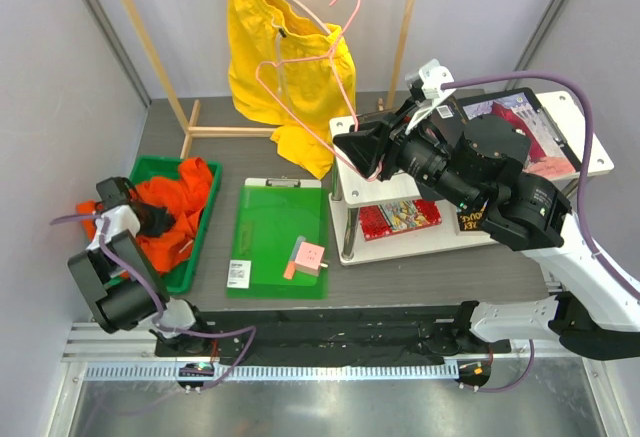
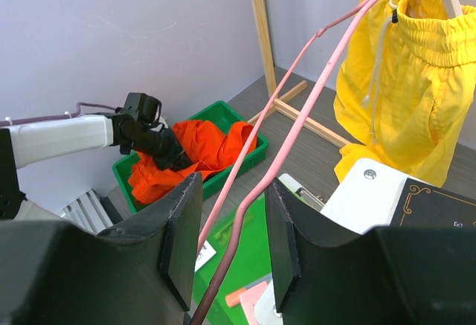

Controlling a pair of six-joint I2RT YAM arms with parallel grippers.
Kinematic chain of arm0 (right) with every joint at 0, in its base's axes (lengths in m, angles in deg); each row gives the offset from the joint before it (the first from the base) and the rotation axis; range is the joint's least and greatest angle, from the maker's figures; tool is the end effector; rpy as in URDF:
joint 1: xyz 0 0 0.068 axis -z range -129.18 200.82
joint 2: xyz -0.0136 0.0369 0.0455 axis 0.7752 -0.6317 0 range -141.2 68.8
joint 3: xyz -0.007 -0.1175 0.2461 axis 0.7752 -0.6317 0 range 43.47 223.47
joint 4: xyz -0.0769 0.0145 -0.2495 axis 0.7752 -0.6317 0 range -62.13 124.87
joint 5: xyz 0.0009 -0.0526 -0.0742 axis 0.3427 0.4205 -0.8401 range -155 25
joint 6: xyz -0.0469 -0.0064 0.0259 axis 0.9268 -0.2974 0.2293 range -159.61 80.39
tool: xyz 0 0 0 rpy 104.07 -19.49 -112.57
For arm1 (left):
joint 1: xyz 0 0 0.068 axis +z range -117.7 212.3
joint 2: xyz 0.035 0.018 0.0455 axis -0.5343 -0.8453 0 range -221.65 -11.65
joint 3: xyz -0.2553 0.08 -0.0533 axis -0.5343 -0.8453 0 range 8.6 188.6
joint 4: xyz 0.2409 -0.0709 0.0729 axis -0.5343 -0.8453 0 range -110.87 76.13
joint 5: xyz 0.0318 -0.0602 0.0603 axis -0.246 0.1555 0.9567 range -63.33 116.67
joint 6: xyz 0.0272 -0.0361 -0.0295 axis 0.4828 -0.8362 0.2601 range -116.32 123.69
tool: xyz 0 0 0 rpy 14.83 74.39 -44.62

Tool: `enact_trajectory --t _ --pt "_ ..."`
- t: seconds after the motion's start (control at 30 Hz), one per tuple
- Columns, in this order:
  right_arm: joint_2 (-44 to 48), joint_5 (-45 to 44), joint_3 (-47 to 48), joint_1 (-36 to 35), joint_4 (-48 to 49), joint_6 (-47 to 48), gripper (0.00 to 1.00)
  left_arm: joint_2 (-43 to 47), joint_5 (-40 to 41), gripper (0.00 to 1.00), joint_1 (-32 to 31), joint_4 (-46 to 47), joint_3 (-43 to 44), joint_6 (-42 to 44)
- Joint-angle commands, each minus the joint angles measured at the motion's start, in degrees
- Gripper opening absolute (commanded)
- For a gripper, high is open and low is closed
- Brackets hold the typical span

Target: Remove the shorts from the hanger

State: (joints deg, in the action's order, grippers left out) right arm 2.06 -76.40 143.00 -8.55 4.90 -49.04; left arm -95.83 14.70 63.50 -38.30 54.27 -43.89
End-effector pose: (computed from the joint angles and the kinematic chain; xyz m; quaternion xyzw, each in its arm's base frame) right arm 0.1070 0.1668 0.5445 -0.2246 0.6523 0.3507 0.6333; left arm 0.2363 0.1345 0.1734 -0.5948 0.7628 -0.1334 0.2159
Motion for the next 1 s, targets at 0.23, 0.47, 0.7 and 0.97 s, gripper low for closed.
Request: enact_trajectory --t 0.23,0.47,0.7,0.97 --pt "1.3 0.5 1.2 0.1 3.1 -0.5 0.01 18.8 15.5 0.7 3.3 -12.7 8.2 7.7" --pt "1.6 1.3 1.1 0.0 3.1 -0.7 0.01 16.3 26.4 0.79 9.3 -16.2 11.7 12.2" --pt "2.1 1.7 1.0 0.0 2.6 -0.7 0.01 16.9 32.4 0.84 12.8 -10.4 8.1 9.3" --pt "1.6 2.3 1.2 0.1 2.4 -0.1 0.01 9.9 20.1 0.72 14.2 2.6 5.7 12.1"
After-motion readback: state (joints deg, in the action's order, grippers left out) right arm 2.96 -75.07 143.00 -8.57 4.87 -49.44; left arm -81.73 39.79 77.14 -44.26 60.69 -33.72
